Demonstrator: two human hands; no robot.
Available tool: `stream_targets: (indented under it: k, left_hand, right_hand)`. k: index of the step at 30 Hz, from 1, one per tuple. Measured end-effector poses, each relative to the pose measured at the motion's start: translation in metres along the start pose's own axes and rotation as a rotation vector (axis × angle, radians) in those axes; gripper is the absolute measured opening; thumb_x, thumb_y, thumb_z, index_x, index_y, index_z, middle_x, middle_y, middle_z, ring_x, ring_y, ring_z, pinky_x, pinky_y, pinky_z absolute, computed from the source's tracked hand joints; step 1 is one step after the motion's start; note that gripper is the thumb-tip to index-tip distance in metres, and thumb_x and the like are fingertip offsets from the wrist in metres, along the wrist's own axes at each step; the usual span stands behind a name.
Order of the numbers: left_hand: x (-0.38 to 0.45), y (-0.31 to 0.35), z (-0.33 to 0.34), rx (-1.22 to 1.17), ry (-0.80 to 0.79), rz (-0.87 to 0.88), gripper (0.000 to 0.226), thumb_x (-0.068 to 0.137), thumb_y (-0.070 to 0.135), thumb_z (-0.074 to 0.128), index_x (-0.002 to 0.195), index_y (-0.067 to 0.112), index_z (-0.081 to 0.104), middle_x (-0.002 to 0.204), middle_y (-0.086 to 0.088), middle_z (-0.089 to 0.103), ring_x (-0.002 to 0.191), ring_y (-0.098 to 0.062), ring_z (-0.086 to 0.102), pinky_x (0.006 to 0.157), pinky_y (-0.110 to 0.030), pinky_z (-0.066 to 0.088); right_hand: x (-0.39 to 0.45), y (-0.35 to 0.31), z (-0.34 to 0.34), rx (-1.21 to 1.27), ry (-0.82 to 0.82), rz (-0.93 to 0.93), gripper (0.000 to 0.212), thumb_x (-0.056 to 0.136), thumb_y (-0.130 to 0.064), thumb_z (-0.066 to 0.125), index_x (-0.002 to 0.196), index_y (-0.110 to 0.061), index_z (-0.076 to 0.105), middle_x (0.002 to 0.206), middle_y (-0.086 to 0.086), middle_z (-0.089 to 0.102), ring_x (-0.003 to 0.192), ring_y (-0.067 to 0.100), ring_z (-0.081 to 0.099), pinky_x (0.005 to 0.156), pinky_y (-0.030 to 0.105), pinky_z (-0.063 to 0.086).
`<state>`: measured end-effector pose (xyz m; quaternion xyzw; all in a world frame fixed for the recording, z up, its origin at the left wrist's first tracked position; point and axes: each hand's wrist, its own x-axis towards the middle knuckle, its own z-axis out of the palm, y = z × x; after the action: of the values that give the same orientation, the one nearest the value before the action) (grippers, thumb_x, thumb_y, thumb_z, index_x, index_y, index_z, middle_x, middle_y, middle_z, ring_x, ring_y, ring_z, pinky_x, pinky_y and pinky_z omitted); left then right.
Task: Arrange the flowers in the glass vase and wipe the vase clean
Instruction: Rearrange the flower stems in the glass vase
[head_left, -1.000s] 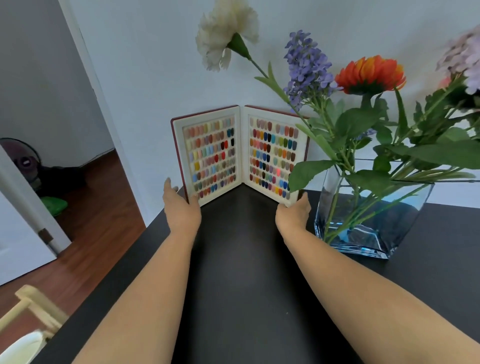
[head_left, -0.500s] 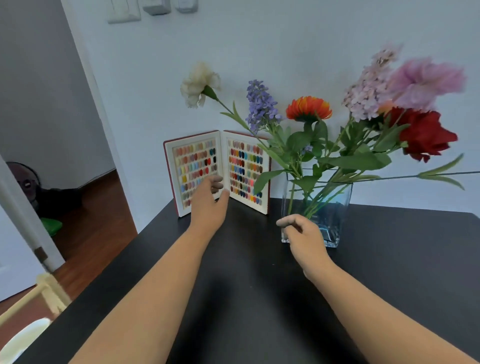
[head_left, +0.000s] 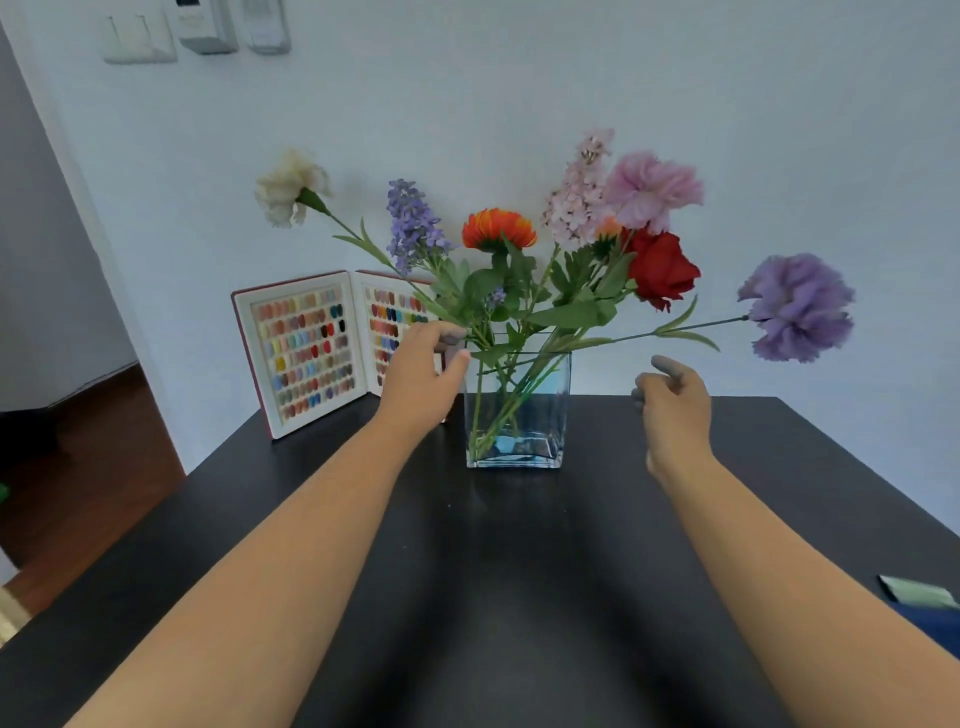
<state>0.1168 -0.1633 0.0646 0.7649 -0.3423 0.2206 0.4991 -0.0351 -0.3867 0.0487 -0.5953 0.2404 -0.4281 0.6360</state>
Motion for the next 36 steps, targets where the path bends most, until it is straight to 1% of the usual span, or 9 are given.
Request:
stream_targets:
  k: [3,5,7,11,14,17,22,25,36]
  left_hand:
    - [0.004,0.005,0.009,-0.063,0.046,-0.077,0.014,0.089,0.03,0.06,0.103,0.034,0.057,0.107,0.01,0.058,0.097,0.003,0.055,0.085,-0.035,0.052]
    - [0.008,0.003,0.01,-0.136,0.097,-0.194,0.015,0.089,0.028,0.061,0.103,0.031,0.058,0.104,0.011,0.06,0.095,-0.004,0.059,0.081,-0.045,0.057]
    - [0.012,-0.001,0.008,-0.135,0.133,-0.252,0.014,0.091,0.025,0.062,0.104,0.028,0.057,0.103,0.008,0.061,0.093,-0.009,0.06,0.083,-0.042,0.057]
    - [0.024,-0.011,0.001,-0.108,0.148,-0.351,0.015,0.092,0.025,0.061,0.105,0.026,0.054,0.107,0.001,0.064,0.084,-0.015,0.064,0.058,-0.028,0.056]
    - [0.037,-0.019,-0.002,-0.046,0.151,-0.39,0.026,0.093,0.028,0.06,0.117,0.019,0.061,0.116,0.0,0.066,0.098,-0.016,0.062,0.083,-0.026,0.047]
    - [0.049,-0.02,-0.001,-0.061,0.144,-0.436,0.042,0.094,0.031,0.058,0.132,0.014,0.058,0.125,-0.001,0.065,0.091,-0.01,0.062,0.081,-0.017,0.044]
    - [0.061,-0.019,0.004,-0.144,0.078,-0.473,0.055,0.094,0.028,0.061,0.143,0.007,0.046,0.136,-0.009,0.059,0.117,-0.026,0.06,0.097,-0.039,0.051]
    - [0.069,-0.019,0.004,-0.034,0.038,-0.448,0.055,0.093,0.033,0.061,0.142,0.011,0.047,0.132,-0.008,0.061,0.112,-0.027,0.063,0.095,-0.041,0.052]
    - [0.083,-0.02,0.01,-0.203,0.213,-0.416,0.038,0.089,0.02,0.063,0.123,0.023,0.048,0.093,0.009,0.06,0.091,-0.023,0.067,0.081,-0.05,0.059]
  right_hand:
    - [0.004,-0.008,-0.007,0.016,0.023,0.002,0.045,0.085,-0.015,0.055,0.129,-0.023,0.049,0.098,-0.003,0.061,0.075,0.008,0.057,0.065,0.02,0.045]
    - [0.007,-0.013,-0.009,0.012,0.038,-0.012,0.05,0.085,-0.02,0.058,0.133,-0.024,0.046,0.114,-0.001,0.059,0.092,0.014,0.059,0.08,0.027,0.047]
    - [0.009,-0.018,-0.01,0.002,0.038,-0.034,0.049,0.086,-0.026,0.06,0.133,-0.025,0.046,0.118,-0.002,0.058,0.096,0.016,0.06,0.085,0.03,0.046]
    - [0.013,-0.022,-0.008,0.028,0.029,-0.069,0.044,0.089,-0.03,0.061,0.13,-0.022,0.049,0.112,-0.001,0.062,0.082,0.009,0.062,0.078,0.026,0.046]
    - [0.016,-0.022,-0.003,0.055,0.026,-0.057,0.031,0.09,-0.027,0.062,0.12,-0.018,0.057,0.105,0.004,0.065,0.078,0.009,0.063,0.072,0.021,0.048]
    - [0.018,-0.024,0.001,0.062,0.006,-0.061,0.026,0.09,-0.025,0.064,0.112,-0.013,0.062,0.097,0.006,0.066,0.075,0.011,0.062,0.074,0.023,0.05]
    - [0.023,-0.03,0.005,0.029,-0.028,-0.117,0.016,0.088,-0.026,0.067,0.101,-0.017,0.066,0.087,0.005,0.065,0.071,0.012,0.061,0.074,0.026,0.052]
    - [0.027,-0.035,0.005,0.006,-0.05,-0.187,0.018,0.084,-0.026,0.07,0.1,-0.019,0.066,0.086,0.002,0.065,0.07,0.012,0.06,0.073,0.027,0.052]
    - [0.033,-0.043,0.018,-0.058,-0.063,-0.322,0.005,0.085,-0.025,0.068,0.09,-0.027,0.068,0.076,-0.005,0.07,0.07,0.011,0.067,0.08,0.037,0.057]
